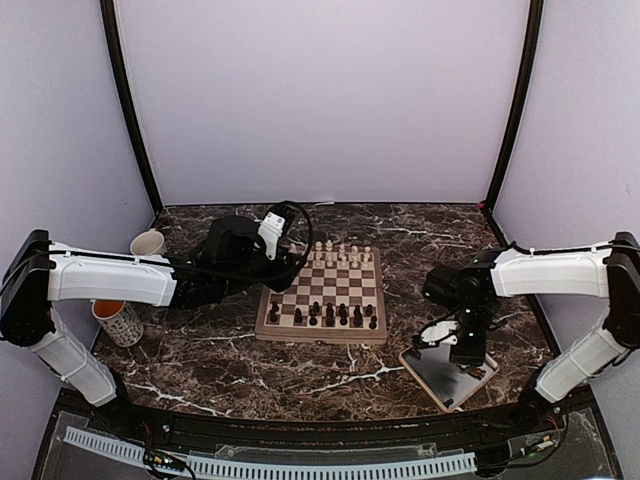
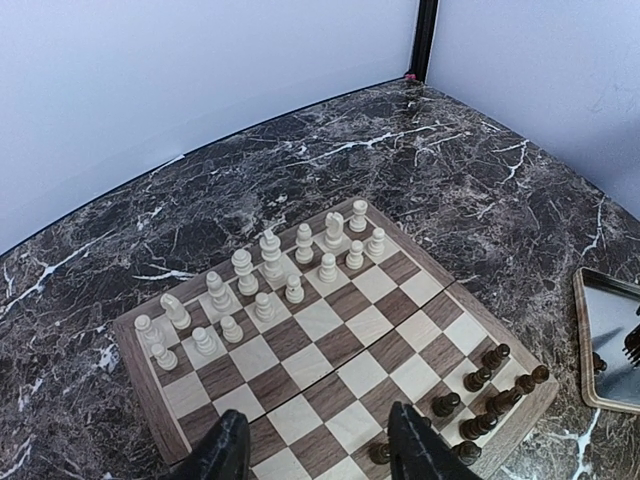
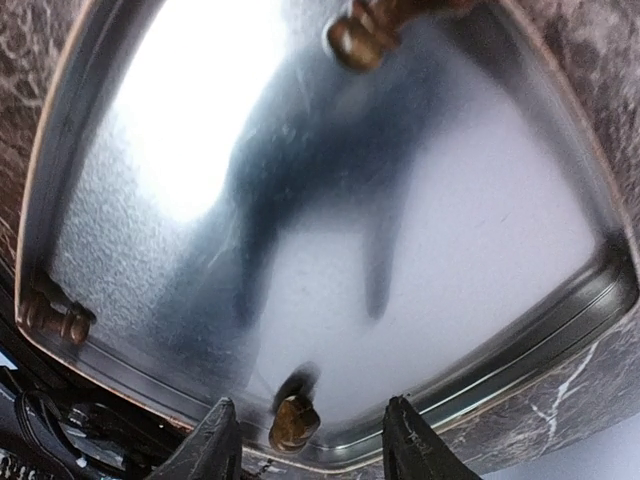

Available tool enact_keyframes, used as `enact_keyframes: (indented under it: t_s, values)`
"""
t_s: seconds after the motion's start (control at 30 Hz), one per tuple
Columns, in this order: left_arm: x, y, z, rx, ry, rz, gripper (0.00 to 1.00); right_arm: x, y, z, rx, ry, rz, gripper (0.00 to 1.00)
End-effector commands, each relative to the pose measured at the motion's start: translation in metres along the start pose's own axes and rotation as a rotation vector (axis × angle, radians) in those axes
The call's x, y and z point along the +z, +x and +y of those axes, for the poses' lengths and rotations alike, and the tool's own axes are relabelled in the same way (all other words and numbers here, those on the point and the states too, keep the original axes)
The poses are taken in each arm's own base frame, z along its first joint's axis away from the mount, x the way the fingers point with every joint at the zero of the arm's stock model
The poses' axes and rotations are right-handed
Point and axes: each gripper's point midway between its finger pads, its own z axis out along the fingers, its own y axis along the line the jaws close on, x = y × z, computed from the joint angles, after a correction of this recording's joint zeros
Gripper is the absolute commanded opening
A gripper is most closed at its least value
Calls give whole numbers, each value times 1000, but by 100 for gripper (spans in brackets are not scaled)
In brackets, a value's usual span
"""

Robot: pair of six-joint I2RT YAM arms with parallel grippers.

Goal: Set up the chess pieces on the board
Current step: Move the knight to the storage box.

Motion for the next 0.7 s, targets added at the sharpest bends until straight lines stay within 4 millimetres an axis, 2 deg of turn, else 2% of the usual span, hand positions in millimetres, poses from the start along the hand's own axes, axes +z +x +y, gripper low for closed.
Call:
enact_keyframes:
  t_s: [0.0,0.23,0.43,0.67]
  values:
    - [0,-12,-2,-23,18,-19,50,8,24,14,12,-56,51,48]
    - [-4,-14,-2,-24,15,-24,50,11,38,14,46,-76,72,39]
    - [-4,-15,-2,-30,20,-27,50,19,46,12,58,-80,108,40]
    - [-5,-16,-2,-32,20,-32,50,28,53,7,53,-56,166,35]
